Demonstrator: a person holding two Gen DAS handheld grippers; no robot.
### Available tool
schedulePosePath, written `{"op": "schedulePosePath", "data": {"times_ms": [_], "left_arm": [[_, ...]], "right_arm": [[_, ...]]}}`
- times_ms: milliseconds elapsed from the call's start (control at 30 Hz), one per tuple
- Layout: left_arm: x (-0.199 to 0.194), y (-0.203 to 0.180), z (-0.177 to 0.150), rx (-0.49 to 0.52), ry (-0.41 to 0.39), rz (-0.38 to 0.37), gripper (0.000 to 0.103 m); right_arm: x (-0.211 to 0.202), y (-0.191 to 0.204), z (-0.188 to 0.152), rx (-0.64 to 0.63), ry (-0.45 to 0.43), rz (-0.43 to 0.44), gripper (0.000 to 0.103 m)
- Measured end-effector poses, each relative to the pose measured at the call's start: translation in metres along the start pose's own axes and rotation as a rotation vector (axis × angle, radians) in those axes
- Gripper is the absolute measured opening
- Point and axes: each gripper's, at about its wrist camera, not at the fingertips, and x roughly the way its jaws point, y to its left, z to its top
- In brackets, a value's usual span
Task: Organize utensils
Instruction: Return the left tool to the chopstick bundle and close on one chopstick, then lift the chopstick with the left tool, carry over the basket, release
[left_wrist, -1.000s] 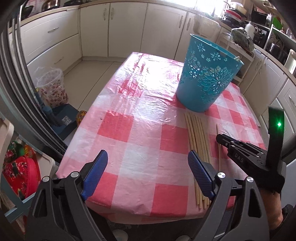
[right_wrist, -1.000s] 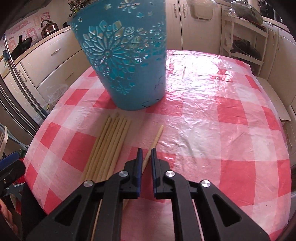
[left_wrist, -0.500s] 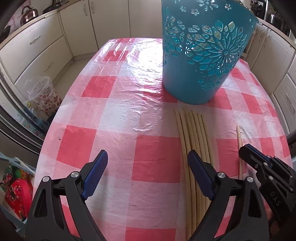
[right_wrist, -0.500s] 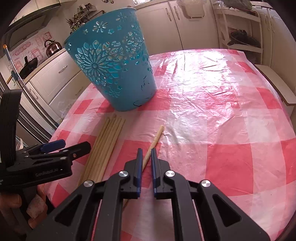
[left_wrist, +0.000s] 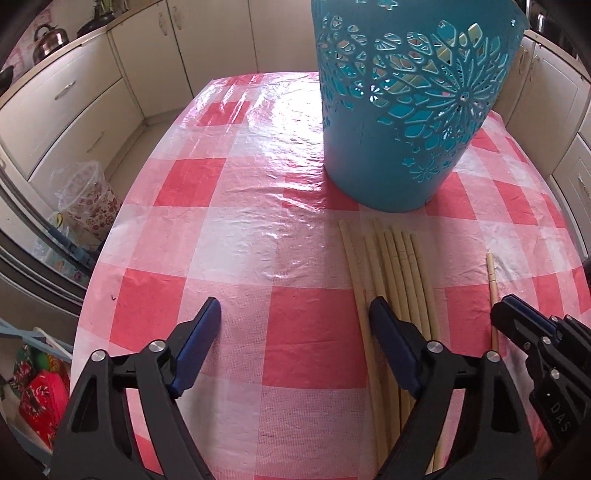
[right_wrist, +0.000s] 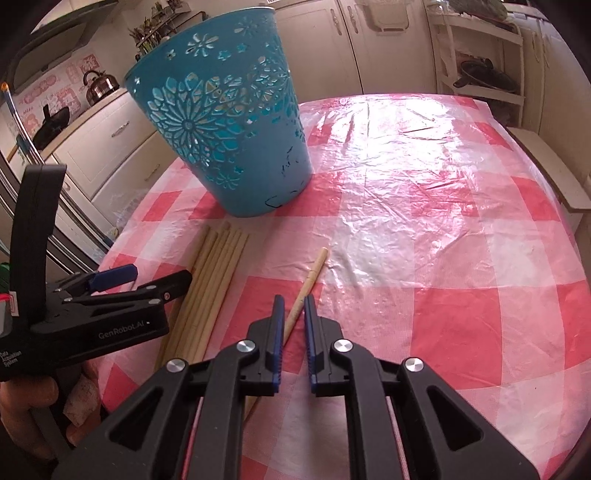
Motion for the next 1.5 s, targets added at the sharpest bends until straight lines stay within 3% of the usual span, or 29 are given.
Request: {"op": "schedulePosePath", "data": {"times_ms": [133, 267, 367, 433, 500, 533, 567, 633, 833, 967, 1033, 1067, 1100, 1233, 1367, 1500], "left_arm": [[-0.002, -0.001, 0.000, 0.061, -0.023, -0.039, 0.062], [0.001, 0.001, 0.005, 0.132, -0.011, -0.080, 0.062], [0.004, 0.003, 0.012, 0.132, 0.012, -0.078, 0.062], [0.007, 0.004, 0.017, 0.114, 0.024, -0.069, 0.062], [0.007, 0.002, 0.018, 0.097, 0.019, -0.064, 0.054], [0.006, -0.001, 0.018, 0.100, 0.012, -0.066, 0.042], [0.005, -0.003, 0.018, 0.107, 0.007, -0.076, 0.023], [0.004, -0.008, 0.018, 0.128, 0.010, -0.109, 0.006], [0.005, -0.006, 0.020, 0.172, 0.049, -0.132, 0.005], [0.008, -0.008, 0.024, 0.179, 0.055, -0.043, 0.024], [0.009, -0.009, 0.024, 0.178, 0.043, -0.042, 0.020], [0.009, -0.008, 0.023, 0.171, 0.043, -0.068, 0.005], [0.008, -0.008, 0.022, 0.155, 0.039, -0.079, 0.005], [-0.016, 0.004, 0.007, 0.084, -0.045, -0.142, 0.004], [-0.074, 0.030, -0.005, -0.003, -0.198, -0.219, 0.004], [-0.132, 0.055, 0.008, -0.078, -0.369, -0.289, 0.004]], "right_arm": [[0.004, 0.006, 0.006, -0.094, 0.049, -0.018, 0.010], [0.007, -0.002, 0.018, -0.199, 0.100, -0.024, 0.009], [0.010, -0.019, 0.027, -0.147, 0.139, 0.031, 0.009], [0.009, -0.029, 0.030, -0.087, 0.129, 0.020, 0.012], [0.008, -0.031, 0.027, -0.055, 0.110, 0.017, 0.012], [0.007, -0.031, 0.025, -0.048, 0.094, 0.009, 0.012], [0.006, -0.029, 0.022, -0.051, 0.079, -0.004, 0.012], [0.005, -0.025, 0.018, -0.071, 0.064, -0.013, 0.012], [0.003, -0.025, 0.019, -0.094, 0.100, 0.036, 0.011], [0.006, -0.027, 0.022, -0.040, 0.091, 0.028, 0.011], [0.007, -0.024, 0.021, -0.030, 0.075, 0.015, 0.011], [0.007, -0.023, 0.019, -0.029, 0.065, 0.009, 0.011], [0.006, -0.021, 0.018, -0.031, 0.054, 0.002, 0.009], [0.005, -0.021, 0.014, -0.031, 0.024, -0.005, 0.008], [0.004, -0.021, 0.013, -0.029, 0.016, -0.005, 0.008], [0.006, -0.021, 0.014, -0.023, 0.011, -0.001, 0.008]]}}
